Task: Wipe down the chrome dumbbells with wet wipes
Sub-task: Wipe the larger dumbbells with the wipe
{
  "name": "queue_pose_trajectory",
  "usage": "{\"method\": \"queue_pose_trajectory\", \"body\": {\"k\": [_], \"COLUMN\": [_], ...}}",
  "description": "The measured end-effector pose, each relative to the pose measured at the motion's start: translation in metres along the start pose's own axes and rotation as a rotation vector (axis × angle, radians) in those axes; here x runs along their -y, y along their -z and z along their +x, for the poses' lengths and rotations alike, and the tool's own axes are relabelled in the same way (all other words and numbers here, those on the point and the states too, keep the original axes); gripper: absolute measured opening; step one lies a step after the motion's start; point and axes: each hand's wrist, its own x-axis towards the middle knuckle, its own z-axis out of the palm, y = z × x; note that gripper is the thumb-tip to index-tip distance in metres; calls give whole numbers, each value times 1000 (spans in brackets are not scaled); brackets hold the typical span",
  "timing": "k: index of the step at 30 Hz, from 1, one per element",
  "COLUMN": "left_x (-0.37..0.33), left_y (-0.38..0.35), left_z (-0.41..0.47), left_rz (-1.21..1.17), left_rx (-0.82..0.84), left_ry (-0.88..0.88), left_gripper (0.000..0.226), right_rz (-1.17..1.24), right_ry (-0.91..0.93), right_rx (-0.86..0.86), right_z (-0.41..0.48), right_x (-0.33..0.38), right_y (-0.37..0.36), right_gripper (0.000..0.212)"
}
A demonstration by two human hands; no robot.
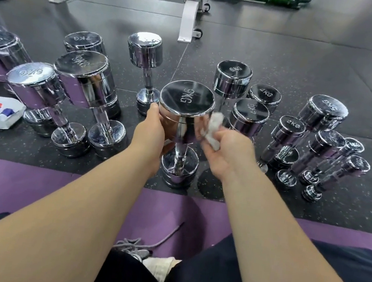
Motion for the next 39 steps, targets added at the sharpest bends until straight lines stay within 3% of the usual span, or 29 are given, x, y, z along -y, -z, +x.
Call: {"method": "queue_pose_trajectory", "body": {"k": [3,6,8,11,14,16,19,22,26,28,32,36,39], "left_x": [-1,0,-1,0,-2,-3,-2,-3,-6,-6,-8,-18,-23], "left_y": [-1,4,5,4,1,-1,-2,-2,4,7,18,22,17], "left_z": [-2,2,4,3,2,0,-7,-12,-12,-12,-16,-18,-21], "left_rz": [9,31,49,60,22,21,56,46,75,159,186,-24,-103], "left_rx": [-4,-6,-3,11,-10,-22,-47,-46,-57,17,187,275,209], "left_ry": [21,51,52,42,45,48,51,27,144,291,484,523,460], "left_gripper": [46,49,54,53,46,45,44,47,32,26,40,51,42], "right_rz": [1,-188,-196,-174,-537,-646,-587,-363,115,-26,-316,-450,-468], "right_ry": [-68,-185,-156,128,497,583,419,179,-153,-192,-160,-69,-25], "right_rx": [87,95,90,67,13,-22,-50,-75,211,238,223,185,103], "right_z": [-4,-10,-7,6,-8,-20,-13,1,0,-3,-7,1,4], "right_x": [-11,-18,-10,1,-13,-34,-50,-37,-15,-19,-37,-32,-27], "right_y": [1,2,1,-4,-8,-2,4,1,5,6,7,11,15], "right_gripper": [34,27,26,27,43,44,30,24,42,37,30,23,26]}}
